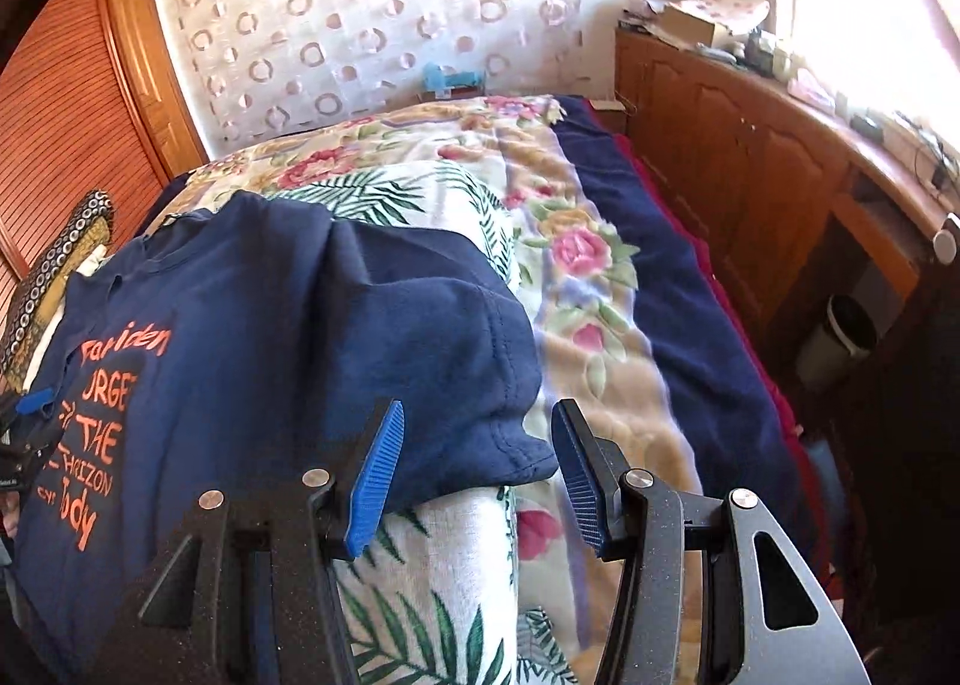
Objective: Fold small clothes
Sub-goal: 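Move the right gripper to the other sleeve and close on it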
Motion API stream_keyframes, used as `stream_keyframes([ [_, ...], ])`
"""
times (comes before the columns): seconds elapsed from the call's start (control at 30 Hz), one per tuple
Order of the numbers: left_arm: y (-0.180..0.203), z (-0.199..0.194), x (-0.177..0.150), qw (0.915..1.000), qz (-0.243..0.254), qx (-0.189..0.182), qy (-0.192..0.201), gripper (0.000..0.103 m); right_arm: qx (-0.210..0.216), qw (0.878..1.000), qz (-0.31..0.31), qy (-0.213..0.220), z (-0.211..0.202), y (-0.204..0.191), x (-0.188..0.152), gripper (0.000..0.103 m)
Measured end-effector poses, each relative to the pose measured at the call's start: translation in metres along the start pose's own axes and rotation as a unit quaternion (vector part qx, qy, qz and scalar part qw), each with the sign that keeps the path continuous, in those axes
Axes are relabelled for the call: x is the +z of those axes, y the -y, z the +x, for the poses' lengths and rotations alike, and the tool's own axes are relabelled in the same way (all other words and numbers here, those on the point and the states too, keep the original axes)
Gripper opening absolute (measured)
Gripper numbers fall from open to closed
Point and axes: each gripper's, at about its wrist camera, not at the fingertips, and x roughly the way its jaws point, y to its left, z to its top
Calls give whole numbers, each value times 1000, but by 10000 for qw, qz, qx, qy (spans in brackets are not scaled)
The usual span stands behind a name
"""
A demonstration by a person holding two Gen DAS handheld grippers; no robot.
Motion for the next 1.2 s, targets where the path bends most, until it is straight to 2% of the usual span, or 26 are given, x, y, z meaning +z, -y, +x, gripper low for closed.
stream_keyframes([
  [0.4,1,2,2,10000,15,22,4,85,294,9976,536,-335,-5,24,4,53],
  [1.0,4,4,0,10000,68,21,-14,88,331,9973,480,-450,-3,27,8,53],
  [1.1,5,4,1,10000,55,19,-8,88,533,9958,560,-484,-3,29,7,40],
  [1.13,5,4,1,10000,45,15,-6,88,617,9954,557,-485,-3,29,7,30],
  [1.2,3,4,2,10000,18,1,-14,88,710,9952,479,-473,-4,25,8,17],
])
